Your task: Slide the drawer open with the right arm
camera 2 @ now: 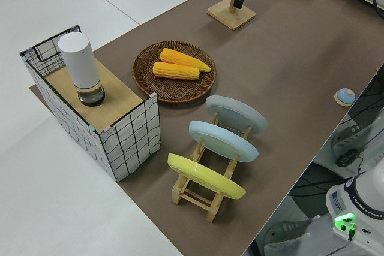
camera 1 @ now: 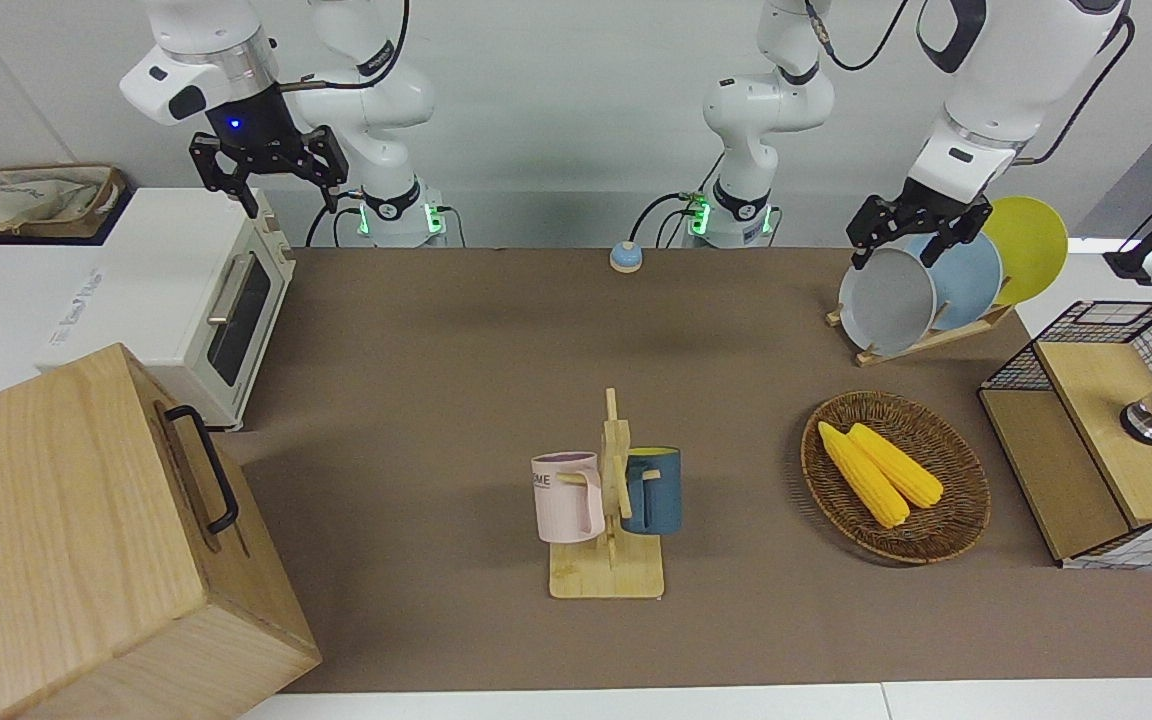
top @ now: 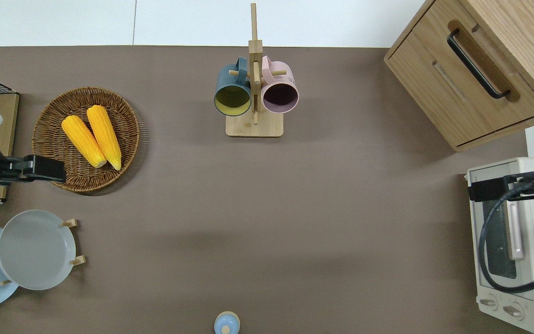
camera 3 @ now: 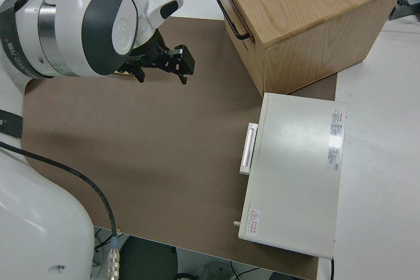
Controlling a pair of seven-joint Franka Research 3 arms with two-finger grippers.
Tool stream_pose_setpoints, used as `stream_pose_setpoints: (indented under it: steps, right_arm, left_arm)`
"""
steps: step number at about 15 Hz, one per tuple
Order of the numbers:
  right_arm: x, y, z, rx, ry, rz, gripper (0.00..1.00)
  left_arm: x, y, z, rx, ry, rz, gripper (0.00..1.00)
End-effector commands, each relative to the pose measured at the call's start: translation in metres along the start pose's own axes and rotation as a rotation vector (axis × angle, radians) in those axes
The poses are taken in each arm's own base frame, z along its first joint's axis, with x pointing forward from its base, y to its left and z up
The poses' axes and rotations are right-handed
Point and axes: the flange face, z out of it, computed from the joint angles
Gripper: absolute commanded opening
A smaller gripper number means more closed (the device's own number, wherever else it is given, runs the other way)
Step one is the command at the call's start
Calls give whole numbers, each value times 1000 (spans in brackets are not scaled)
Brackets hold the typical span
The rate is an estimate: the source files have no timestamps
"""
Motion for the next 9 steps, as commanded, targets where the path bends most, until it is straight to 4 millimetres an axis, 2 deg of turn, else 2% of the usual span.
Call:
stream_pose_setpoints:
  steps: [1,9]
  right_arm:
    - [-2,-7,-3,-44,-6,-9,987]
    - [-3,-32,-2,-145,6,-64,987]
  left_arm:
    - [-3,-1,-4,13,2,7,998]
    - [-3,-1,-4,13,2,7,998]
